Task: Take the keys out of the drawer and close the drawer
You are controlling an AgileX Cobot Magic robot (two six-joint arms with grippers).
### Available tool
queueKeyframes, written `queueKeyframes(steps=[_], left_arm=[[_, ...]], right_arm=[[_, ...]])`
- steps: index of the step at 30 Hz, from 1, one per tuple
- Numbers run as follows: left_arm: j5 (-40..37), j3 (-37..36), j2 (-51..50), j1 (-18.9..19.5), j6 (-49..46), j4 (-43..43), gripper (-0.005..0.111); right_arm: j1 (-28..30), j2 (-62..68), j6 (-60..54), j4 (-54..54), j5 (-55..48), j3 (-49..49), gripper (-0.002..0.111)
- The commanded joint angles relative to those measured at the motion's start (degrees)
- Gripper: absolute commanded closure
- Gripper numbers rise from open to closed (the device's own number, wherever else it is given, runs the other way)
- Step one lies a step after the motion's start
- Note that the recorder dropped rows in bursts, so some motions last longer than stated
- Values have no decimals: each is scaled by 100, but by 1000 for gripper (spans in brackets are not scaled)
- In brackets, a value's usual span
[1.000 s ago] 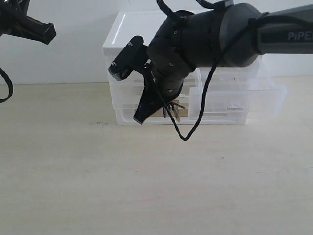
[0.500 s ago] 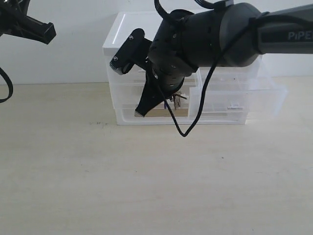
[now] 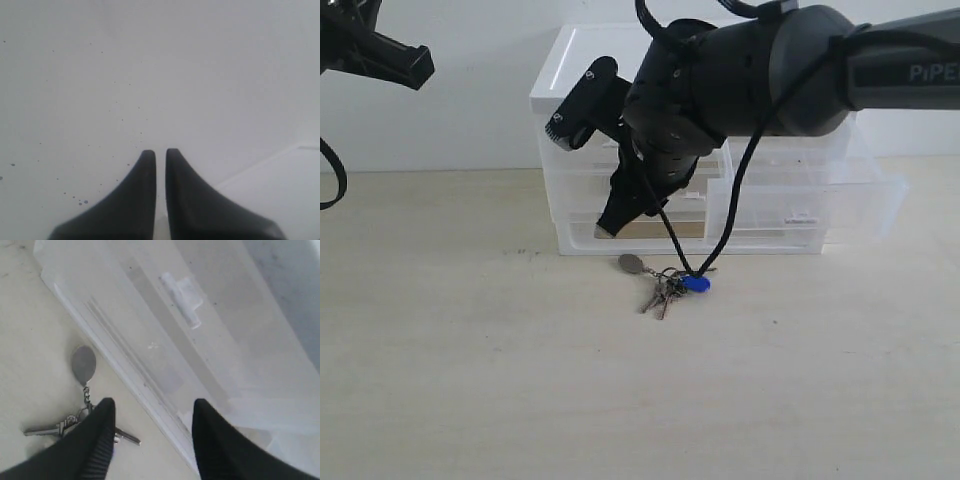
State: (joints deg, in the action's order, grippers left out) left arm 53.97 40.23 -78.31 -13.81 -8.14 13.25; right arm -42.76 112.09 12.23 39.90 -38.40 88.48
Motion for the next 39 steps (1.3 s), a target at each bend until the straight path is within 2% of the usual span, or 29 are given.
queueKeyframes(steps=[1,2,3,5,9,14,16,20,24,26,31,39], left_arm=[[38,-28,28,2,66,-67,102],[51,-28,28,2,67,-67,102],[52,-28,28,2,89,-67,102],[52,-28,28,2,89,-67,102],[52,-28,28,2,89,-67,102],[41,-28,28,2,90,-55,102],[41,-28,28,2,90,-55,102],[41,-28,28,2,90,-55,102],[17,-28,28,2,90,-55,102],[17,-28,28,2,90,-55,102],[3,-28,18,2,295,-40,102],[88,-28,-101,2,343,-20,102]], right_arm=[[-42,-95,73,48,-264,7,76],[-65,-148,73,48,-343,7,80],[-143,-342,73,48,-369,7,93],[-300,-695,73,38,-398,7,108],[-475,-1423,288,-76,-548,-38,108],[-475,-2529,1116,191,510,-1120,108],[-475,-3276,2680,1386,735,-2134,108],[-475,-4098,5591,3868,1154,-3560,108],[-475,-4524,8204,5796,304,-4980,108],[-475,-4535,9070,6005,168,-5488,108],[-475,-4239,9766,6005,31,-6254,108],[-463,-3764,9784,6005,-636,-6085,108]])
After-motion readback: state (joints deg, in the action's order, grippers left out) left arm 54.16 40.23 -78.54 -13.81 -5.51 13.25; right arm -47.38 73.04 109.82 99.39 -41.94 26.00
